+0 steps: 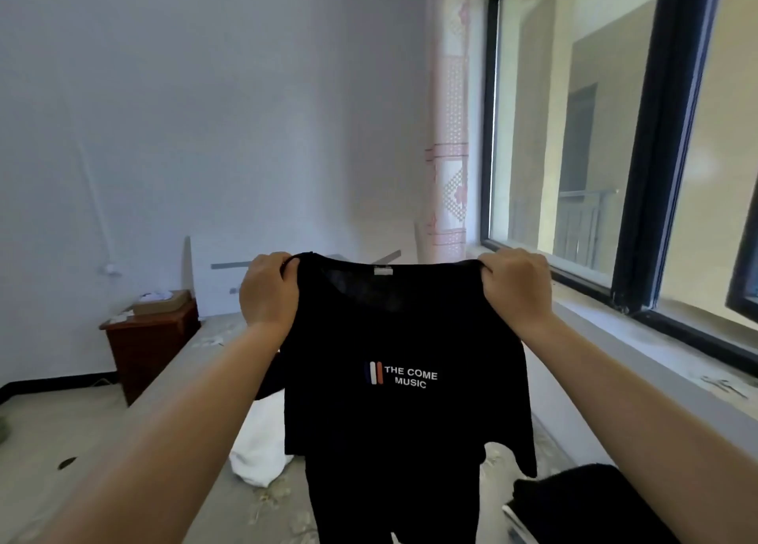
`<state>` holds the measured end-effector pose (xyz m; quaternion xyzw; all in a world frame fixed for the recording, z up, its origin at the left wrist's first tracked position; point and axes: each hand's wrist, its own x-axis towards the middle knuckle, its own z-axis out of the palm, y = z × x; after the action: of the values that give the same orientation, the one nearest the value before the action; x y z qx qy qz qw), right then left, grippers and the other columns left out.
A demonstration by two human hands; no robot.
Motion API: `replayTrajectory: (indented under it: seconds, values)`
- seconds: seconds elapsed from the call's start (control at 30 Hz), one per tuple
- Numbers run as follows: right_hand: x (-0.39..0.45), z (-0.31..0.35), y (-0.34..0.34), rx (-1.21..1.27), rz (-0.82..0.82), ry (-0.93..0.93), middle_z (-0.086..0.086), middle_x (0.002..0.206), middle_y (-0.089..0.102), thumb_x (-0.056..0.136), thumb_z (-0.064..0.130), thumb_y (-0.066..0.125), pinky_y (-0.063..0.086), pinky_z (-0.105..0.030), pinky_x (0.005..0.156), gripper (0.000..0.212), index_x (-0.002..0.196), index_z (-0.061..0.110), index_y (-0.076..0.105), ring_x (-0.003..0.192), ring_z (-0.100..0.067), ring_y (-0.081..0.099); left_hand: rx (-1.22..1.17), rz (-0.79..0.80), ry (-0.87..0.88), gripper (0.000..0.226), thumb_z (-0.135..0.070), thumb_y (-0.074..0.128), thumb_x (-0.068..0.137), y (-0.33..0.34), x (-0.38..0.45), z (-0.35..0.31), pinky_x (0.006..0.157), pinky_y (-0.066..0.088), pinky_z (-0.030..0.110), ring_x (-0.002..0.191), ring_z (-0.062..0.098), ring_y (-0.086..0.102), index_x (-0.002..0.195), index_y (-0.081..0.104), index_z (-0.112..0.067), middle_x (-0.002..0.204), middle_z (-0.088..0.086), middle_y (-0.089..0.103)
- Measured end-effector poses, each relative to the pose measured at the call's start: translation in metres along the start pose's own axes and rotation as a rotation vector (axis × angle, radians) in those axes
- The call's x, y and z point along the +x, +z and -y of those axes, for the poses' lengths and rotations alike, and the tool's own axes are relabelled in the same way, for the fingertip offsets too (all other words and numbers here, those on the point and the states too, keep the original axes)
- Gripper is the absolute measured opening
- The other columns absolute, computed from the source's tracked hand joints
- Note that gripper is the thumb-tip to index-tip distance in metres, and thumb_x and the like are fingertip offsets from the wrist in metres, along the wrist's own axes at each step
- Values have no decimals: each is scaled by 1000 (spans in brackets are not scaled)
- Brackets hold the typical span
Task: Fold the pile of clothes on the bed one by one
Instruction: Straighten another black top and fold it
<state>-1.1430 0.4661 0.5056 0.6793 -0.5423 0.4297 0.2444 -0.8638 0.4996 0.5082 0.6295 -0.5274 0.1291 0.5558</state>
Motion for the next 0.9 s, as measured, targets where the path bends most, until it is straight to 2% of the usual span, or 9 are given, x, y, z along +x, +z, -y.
replayTrajectory:
  seconds: [0.13,0.2,0.3,0.37,0.47,0.63,0.77,0.83,0.9]
  values:
    - [-40,27,-20,177,-86,-39,-23,60,61,75,2,48,39,-32,57,23,69,-7,68,58,-36,56,21,-33,81,21,-12,51,92,-48,-23,23,74,34,28,92,35,56,102,65,1,100,22,62]
    - [-64,40,-36,227,-126,-21,-22,63,64,74,1,48,45,-36,57,22,72,-7,69,59,-37,58,33,-55,142,18,-9,54,90,-78,-38,34,72,33,26,89,36,57,98,66,3,94,23,63]
    - [-100,64,-59,246,-214,19,-20,63,66,71,-5,53,47,-42,60,18,73,-5,70,58,-36,60,48,-63,220,14,-4,58,86,-121,-65,45,72,38,32,82,39,59,93,67,5,87,26,64]
    - [-118,88,-71,247,-245,53,-20,65,66,70,-6,53,44,-40,65,18,75,-5,70,62,-37,61,51,-69,240,14,-3,58,86,-147,-80,51,71,39,33,79,39,59,92,67,6,84,27,64]
    - [-137,122,-87,272,-269,144,-24,73,63,74,-1,50,28,-34,69,20,81,-7,68,73,-39,59,41,-108,264,14,-2,58,85,-183,-96,57,68,37,30,76,39,58,91,68,6,82,27,63]
    - [-143,160,-111,335,-307,177,-28,86,62,78,2,47,26,-34,73,25,90,-8,67,85,-41,60,53,-211,337,13,-1,57,83,-238,-102,63,66,33,20,69,39,58,87,67,6,77,27,62]
    - [-130,173,-110,299,-204,72,-27,86,62,80,7,47,24,-34,72,26,91,-5,67,83,-40,60,101,-201,323,15,-6,59,83,-259,-90,85,62,45,38,69,40,61,87,69,4,80,27,64]
    - [-128,171,-95,309,-36,24,-25,88,64,80,9,47,29,-36,76,27,92,-2,68,84,-38,61,142,-102,332,12,-5,62,81,-260,-88,106,61,48,41,71,39,63,86,70,2,79,25,66]
    - [-137,166,-68,336,161,-41,-26,91,66,82,2,55,41,-42,77,19,94,-5,69,88,-40,62,188,58,351,8,-3,65,80,-253,-92,134,58,49,41,70,37,64,84,71,2,77,22,66]
